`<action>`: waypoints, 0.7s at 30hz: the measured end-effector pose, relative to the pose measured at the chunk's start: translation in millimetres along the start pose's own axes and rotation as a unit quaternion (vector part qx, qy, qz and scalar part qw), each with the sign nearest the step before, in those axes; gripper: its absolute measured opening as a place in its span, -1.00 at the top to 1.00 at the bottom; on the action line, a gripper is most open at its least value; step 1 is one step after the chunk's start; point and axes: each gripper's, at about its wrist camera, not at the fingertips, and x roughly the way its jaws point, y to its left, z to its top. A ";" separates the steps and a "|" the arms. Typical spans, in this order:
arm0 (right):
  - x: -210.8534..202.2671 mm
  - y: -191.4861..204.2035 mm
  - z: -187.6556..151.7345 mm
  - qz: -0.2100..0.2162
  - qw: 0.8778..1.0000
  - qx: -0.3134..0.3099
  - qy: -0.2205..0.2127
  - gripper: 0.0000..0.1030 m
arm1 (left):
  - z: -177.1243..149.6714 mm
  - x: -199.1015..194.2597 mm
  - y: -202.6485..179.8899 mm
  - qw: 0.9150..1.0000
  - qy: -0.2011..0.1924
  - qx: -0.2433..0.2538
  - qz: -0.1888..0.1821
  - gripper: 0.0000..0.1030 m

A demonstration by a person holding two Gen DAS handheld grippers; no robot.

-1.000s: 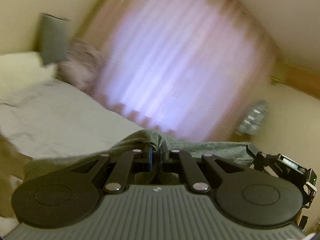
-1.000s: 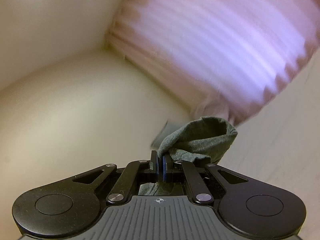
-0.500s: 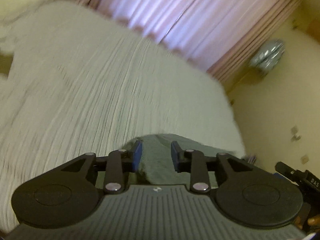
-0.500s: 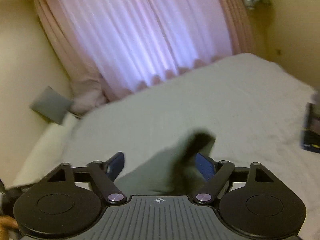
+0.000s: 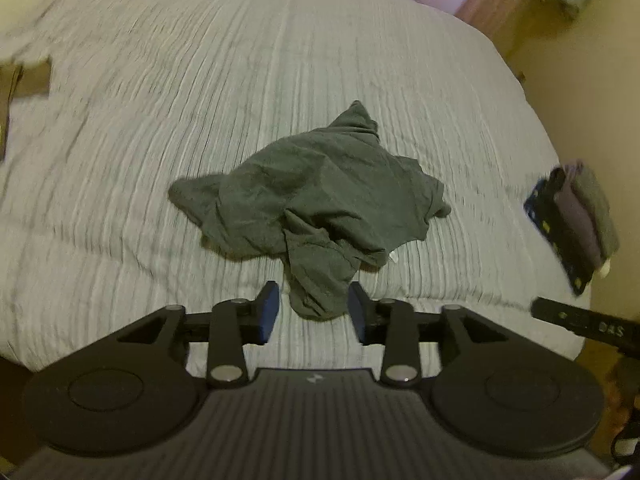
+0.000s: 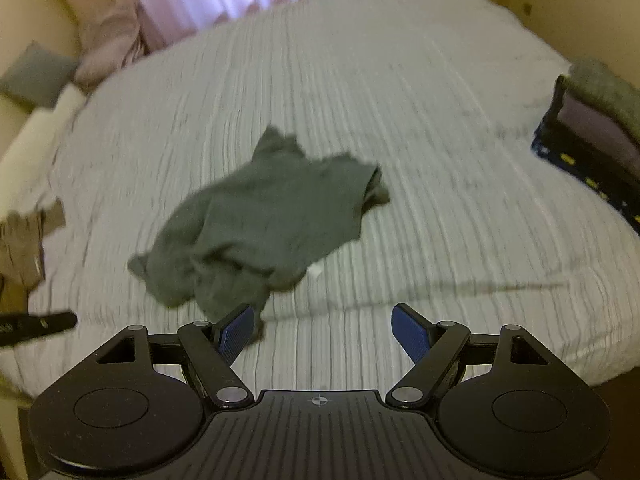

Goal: Fold clothes
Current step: 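Lift the grey T-shirt off the brown garment and drop it on the open bed, then move both open grippers toward the crumpled grey T-shirt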

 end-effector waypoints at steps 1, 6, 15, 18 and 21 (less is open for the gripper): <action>4.7 2.9 -2.9 -0.001 1.000 -0.004 0.006 -0.55 | 0.4 -1.8 -4.3 1.000 -0.001 0.013 0.006 0.25; 15.9 11.3 -3.5 -0.014 1.000 0.009 0.018 -0.55 | 5.7 -0.8 -14.4 0.998 0.006 0.062 0.019 0.24; 25.3 47.0 -17.3 -0.046 0.997 0.036 0.046 -0.55 | 16.9 3.7 7.4 0.993 0.030 0.112 0.016 0.23; 31.1 62.8 -24.2 -0.051 0.997 0.043 0.050 -0.55 | 19.1 5.1 20.1 0.991 0.037 0.126 0.012 0.22; 36.2 77.4 -33.3 -0.059 0.996 0.054 0.049 -0.55 | 19.4 7.7 32.6 0.989 0.044 0.142 0.007 0.22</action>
